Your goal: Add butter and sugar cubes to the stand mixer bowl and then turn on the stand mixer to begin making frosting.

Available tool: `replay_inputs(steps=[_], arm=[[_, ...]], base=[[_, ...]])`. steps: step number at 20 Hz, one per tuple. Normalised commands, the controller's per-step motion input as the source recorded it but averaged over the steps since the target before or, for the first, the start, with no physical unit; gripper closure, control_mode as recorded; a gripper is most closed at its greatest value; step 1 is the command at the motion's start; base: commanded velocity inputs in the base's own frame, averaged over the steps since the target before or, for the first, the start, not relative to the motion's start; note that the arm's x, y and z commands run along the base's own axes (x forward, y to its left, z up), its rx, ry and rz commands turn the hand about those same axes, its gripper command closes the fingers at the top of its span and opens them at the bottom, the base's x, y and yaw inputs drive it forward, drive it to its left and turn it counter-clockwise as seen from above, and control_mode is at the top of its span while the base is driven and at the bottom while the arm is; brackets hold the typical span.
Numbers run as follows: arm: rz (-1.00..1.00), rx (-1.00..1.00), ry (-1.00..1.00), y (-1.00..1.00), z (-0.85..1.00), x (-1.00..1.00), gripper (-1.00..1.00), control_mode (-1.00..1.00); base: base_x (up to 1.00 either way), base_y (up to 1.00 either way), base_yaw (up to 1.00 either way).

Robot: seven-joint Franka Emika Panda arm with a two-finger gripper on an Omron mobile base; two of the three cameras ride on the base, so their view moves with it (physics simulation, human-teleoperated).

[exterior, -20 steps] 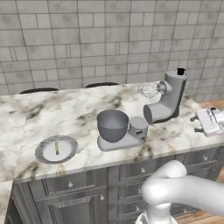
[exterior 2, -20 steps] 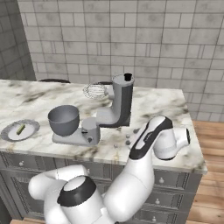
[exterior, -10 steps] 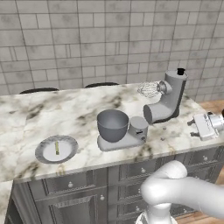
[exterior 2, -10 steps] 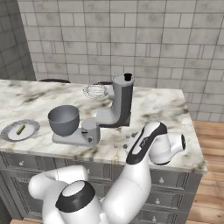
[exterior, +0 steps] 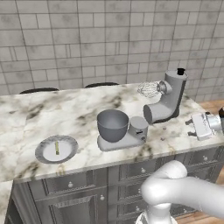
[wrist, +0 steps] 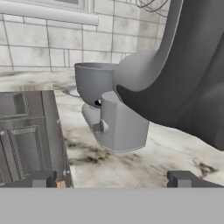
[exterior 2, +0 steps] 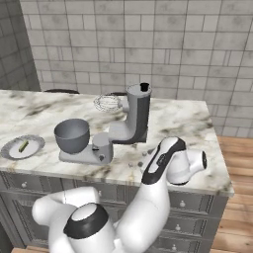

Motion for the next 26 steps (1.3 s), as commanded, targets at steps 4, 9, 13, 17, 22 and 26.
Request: replay_inputs(steps=[4, 9, 13, 17, 22, 26], arm=[[0.0, 0.0, 0.0, 0.03, -0.12, 0.28, -1.0, -1.0], [0.0, 0.0, 0.0, 0.0, -0.2, 0.31, -1.0, -1.0], [0.0, 0.0, 0.0, 0.0, -0.23, 0.38, -1.0, -1.0], [0.0, 0.0, 0.0, 0.0, -0.26, 0.33, -1.0, -1.0], [0.0, 0.0, 0.0, 0.0, -0.31, 0.23, -1.0, -1.0], [0.0, 0.0, 0.0, 0.0, -0.28, 0.26, -1.0, -1.0]], base=[[0.0, 0.0, 0.0], [0.0, 0.0, 0.0], [0.0, 0.0, 0.0], [0.0, 0.0, 0.0], [0.0, 0.0, 0.0], [0.0, 0.0, 0.0]])
